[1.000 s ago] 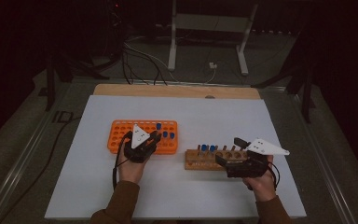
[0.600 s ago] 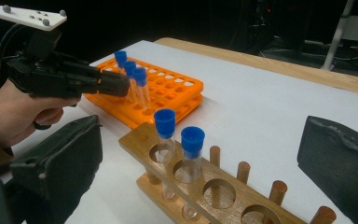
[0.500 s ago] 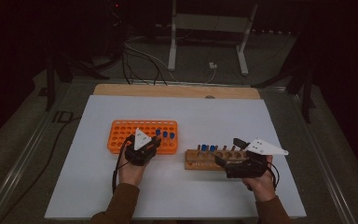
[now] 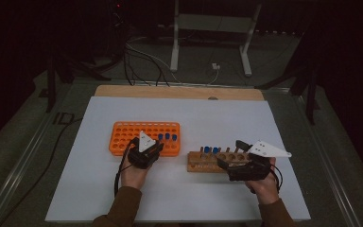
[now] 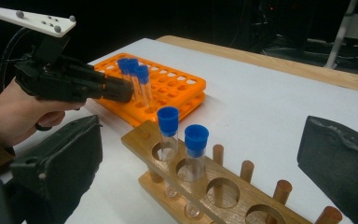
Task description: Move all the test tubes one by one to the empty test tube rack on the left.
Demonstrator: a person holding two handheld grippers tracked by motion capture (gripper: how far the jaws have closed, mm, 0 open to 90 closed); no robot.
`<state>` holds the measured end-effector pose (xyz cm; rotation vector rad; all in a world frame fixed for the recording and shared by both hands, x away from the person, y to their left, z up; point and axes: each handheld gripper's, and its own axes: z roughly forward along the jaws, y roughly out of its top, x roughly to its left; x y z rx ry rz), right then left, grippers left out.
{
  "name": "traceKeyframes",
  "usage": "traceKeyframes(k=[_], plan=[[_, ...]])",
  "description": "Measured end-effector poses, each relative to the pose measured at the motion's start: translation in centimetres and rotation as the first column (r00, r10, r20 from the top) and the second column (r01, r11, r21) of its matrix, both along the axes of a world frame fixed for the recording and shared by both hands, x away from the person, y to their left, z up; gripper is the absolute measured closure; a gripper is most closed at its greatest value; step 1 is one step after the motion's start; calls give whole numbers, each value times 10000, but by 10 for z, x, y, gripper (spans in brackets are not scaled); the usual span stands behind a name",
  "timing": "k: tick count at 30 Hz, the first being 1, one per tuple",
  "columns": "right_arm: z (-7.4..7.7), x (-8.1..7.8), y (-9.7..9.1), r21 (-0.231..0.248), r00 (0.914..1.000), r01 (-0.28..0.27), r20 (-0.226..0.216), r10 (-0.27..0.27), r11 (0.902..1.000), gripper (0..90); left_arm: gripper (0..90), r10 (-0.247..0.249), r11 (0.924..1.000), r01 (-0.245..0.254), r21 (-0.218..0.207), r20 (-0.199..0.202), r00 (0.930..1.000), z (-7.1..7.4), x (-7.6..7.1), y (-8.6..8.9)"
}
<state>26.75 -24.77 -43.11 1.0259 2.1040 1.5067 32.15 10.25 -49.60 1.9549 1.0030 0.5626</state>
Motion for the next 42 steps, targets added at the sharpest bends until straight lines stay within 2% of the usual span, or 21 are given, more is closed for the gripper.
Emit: traceKeyframes(k=[8,12,19,22,25,27,30,33,35,37,39,42], plan=[[0,0,0,13,10000,3,10,-3,10000,4,762,54,9998,-57,-187,-183,9998,1,0,3],[0,0,-1,18,10000,2,-3,-2,10000,4,692,84,9993,-88,-351,-131,9999,4,-2,5],[1,0,-1,52,10000,10,12,-10,10000,4,510,15,9953,-12,-967,33,10000,12,-8,8],[1,0,-1,60,10000,5,21,-5,10000,4,456,-234,9891,236,-1457,29,9997,16,-11,10],[1,0,-1,54,10000,16,5,-16,10000,4,389,-261,9847,285,-1722,161,9995,19,-14,10],[0,1,-2,50,10000,22,0,-22,10000,4,358,-259,9819,276,-1873,111,9996,22,-16,11],[0,1,-1,44,10000,24,-13,-24,10000,4,312,-384,9719,374,-2325,0,9993,25,-19,12],[0,1,-2,63,10000,40,-37,-40,10000,4,189,-359,9684,355,-2469,29,9993,29,-22,11],[0,2,-3,114,10000,35,-76,-34,9999,5,140,-455,9674,449,-2493,32,9990,31,-25,10],[-1,2,-3,131,9998,33,-172,-31,9999,6,35,-536,9683,520,-2442,-3,9986,33,-27,8],[-1,3,-3,95,9998,-4,-209,6,10000,39,2,-674,9678,670,-2427,67,9977,35,-29,8],[-3,4,-1,15,9996,-45,-278,46,10000,57,2,-759,9678,785,-2393,202,9969,38,-32,5]])
